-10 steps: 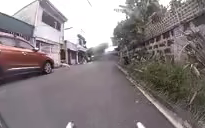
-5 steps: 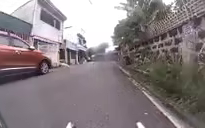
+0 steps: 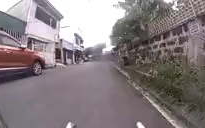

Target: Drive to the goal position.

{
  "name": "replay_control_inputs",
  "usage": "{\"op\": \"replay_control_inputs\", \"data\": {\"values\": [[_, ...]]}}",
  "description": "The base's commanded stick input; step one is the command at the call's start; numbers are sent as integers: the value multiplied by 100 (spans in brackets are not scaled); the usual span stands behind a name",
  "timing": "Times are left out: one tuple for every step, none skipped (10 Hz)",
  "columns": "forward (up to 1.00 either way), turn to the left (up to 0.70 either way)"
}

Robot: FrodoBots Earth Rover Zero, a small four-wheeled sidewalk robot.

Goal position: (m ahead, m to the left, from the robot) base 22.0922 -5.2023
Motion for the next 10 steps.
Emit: {"op": "replay_control_inputs", "data": {"values": [[69,0],[69,2],[70,13],[70,14],[70,14],[70,12],[70,4],[70,0],[70,0],[70,0]]}}
